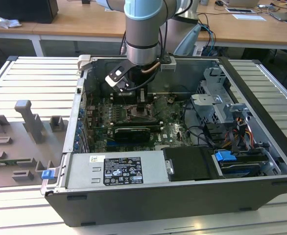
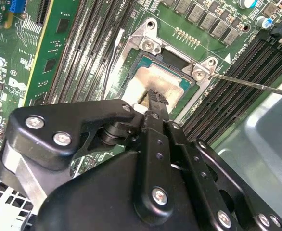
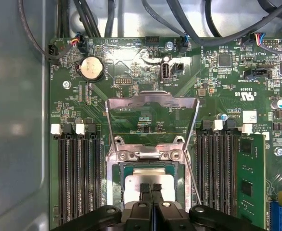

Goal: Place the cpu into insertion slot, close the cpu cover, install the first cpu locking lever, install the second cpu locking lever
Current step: 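Place the cpu into insertion slot, then close the cpu cover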

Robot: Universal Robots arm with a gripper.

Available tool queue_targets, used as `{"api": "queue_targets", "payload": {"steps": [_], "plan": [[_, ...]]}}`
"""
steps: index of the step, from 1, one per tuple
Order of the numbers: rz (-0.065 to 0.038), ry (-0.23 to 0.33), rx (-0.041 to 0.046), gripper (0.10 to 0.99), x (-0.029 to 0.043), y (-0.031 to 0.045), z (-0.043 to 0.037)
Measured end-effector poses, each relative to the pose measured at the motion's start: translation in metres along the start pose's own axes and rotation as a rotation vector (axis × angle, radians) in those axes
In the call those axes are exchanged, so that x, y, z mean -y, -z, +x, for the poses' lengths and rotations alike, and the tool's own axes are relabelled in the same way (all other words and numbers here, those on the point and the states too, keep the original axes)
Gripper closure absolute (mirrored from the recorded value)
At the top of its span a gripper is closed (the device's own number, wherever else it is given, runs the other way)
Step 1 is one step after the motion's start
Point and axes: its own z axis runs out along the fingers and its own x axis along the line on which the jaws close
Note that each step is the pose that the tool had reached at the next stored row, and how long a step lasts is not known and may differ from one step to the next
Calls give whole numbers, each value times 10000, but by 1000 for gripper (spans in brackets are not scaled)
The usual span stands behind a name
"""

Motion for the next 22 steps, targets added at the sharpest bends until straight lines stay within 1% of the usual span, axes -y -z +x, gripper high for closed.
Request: {"api": "queue_targets", "payload": {"steps": [10,15,18,20,21,22], "plan": [[1,-1,2,980,-1,23,-1],[1,-1,1,980,-2,54,-1],[8,-1,1,980,-4,103,-1],[22,2,-3,980,-8,116,-1],[45,0,-3,980,-17,117,0],[104,0,2,980,-40,118,-1]]}}
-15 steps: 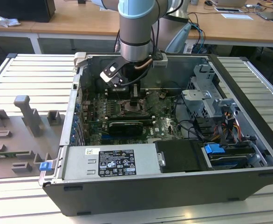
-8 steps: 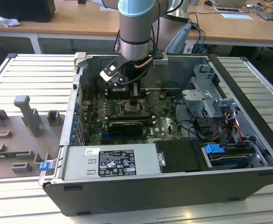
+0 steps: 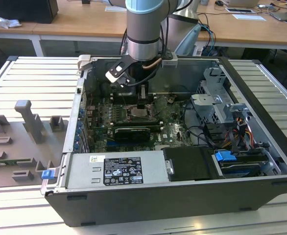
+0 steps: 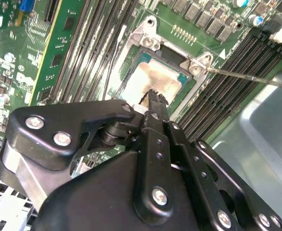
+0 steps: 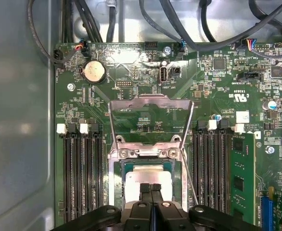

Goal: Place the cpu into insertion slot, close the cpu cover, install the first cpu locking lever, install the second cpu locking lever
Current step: 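Close the cpu cover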

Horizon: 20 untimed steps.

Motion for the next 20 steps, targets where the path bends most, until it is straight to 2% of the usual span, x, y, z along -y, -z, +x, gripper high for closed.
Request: {"api": "queue_targets", "payload": {"steps": [2,4,8,10,11,13,15,18,20], "plan": [[68,1,4,980,-18,13,0],[110,1,3,980,-20,94,-1],[113,3,-1,980,-25,118,-1],[118,1,1,980,-53,118,0],[125,2,2,980,-96,116,0],[127,2,4,980,-106,119,0],[126,1,1,980,-107,141,0],[126,1,2,980,-109,221,-1],[126,2,1,980,-110,235,-1]]}}
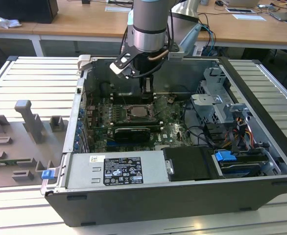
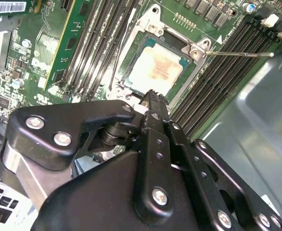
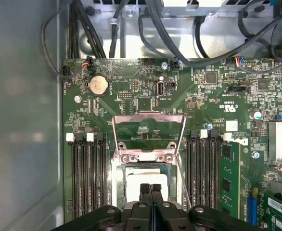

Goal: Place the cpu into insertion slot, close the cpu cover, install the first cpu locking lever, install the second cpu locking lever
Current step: 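Close the cpu cover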

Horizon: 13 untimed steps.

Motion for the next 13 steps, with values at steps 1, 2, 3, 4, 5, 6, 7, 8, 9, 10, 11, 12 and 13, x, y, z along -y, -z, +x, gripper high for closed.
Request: {"api": "queue_targets", "payload": {"steps": [1,2,3,4,5,6,7,8,9,10,11,12,13], "plan": [[-1,0,-2,980,0,0,0],[-1,2,-1,980,-4,0,0],[2,1,2,980,-16,1,0],[2,-1,4,980,-41,1,0],[1,0,5,980,-54,2,0],[1,-1,7,980,-54,13,0],[1,-1,5,980,-55,28,0],[1,-1,6,980,-55,52,0],[-1,0,4,980,-86,51,1],[0,1,6,980,-123,51,1],[0,-2,8,980,-169,50,1],[1,1,10,980,-195,63,2],[1,1,10,980,-199,82,3]]}}
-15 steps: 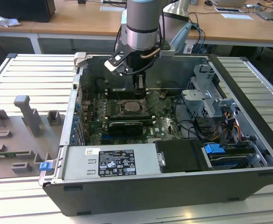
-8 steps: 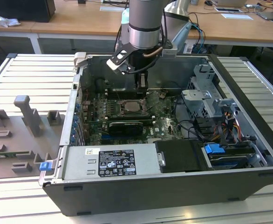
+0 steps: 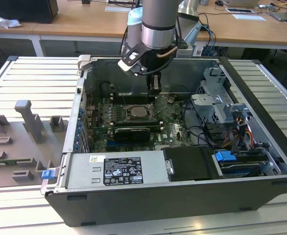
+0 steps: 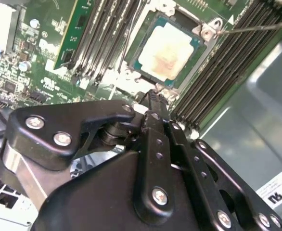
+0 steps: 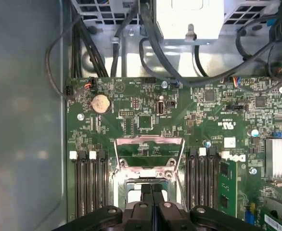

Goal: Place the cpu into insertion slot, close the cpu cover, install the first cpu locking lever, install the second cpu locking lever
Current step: 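Close the cpu cover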

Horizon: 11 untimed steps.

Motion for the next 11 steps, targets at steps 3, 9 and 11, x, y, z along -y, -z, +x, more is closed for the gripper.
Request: {"api": "queue_targets", "payload": {"steps": [3,9,11], "plan": [[-1,-1,-1,980,-17,101,2],[7,-1,0,980,-201,113,5],[15,-1,-1,980,-295,111,6]]}}
